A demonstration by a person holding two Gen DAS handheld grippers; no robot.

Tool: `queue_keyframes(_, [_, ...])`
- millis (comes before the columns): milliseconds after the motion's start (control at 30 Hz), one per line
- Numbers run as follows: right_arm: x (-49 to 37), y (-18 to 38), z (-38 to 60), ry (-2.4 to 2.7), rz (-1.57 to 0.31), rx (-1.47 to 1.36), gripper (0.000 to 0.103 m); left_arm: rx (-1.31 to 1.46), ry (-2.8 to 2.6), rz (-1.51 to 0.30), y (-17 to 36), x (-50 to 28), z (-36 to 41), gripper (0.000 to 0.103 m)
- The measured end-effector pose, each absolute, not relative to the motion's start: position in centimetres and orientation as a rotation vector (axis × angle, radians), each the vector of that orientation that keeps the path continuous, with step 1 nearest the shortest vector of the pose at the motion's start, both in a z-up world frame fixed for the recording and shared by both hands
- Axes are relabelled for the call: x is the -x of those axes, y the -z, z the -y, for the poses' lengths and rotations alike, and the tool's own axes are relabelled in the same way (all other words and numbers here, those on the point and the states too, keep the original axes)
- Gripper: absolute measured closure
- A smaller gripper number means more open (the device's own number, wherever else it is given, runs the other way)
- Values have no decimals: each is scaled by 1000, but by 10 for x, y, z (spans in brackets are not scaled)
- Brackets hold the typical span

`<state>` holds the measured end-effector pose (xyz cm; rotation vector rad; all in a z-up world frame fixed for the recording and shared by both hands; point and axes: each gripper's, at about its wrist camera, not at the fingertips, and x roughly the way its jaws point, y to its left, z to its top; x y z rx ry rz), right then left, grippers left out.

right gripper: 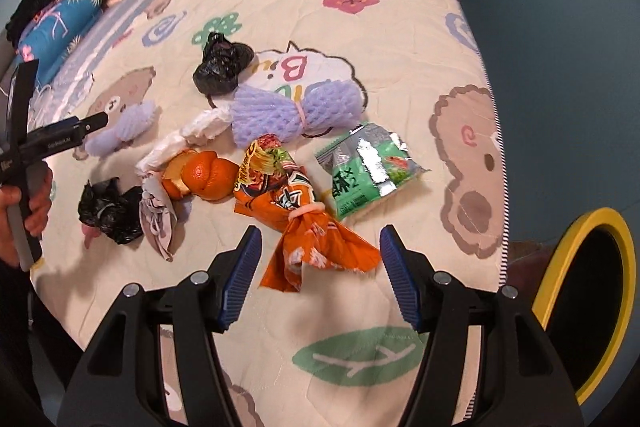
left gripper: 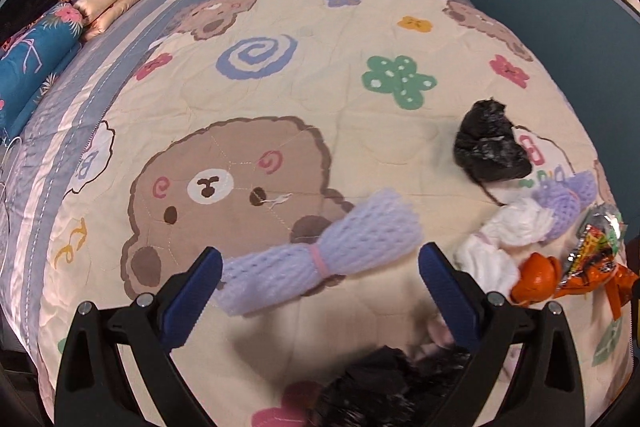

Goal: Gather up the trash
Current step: 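Grasp the purple foam net with the left tool while the right tool grasps the orange wrapper, then lift and carry the foam net and orange wrapper with both tools to the bin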

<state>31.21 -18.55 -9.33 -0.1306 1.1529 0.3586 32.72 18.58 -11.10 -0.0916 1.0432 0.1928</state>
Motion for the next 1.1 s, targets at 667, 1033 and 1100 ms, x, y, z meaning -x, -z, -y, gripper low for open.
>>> queue_keyframes(667, [-338,138,164,-365,-1264,207,53,77,-39,-1118,163,-356,-203,23])
queue_keyframes(1033, [-339,147,159,-349,-1282,257,68,-68,87,-1169,171,-355,-175,56])
queue_keyframes(1100, [-336,145,158,-353,-1276,262,73,-81,88,-1161,168,-351,-172,67])
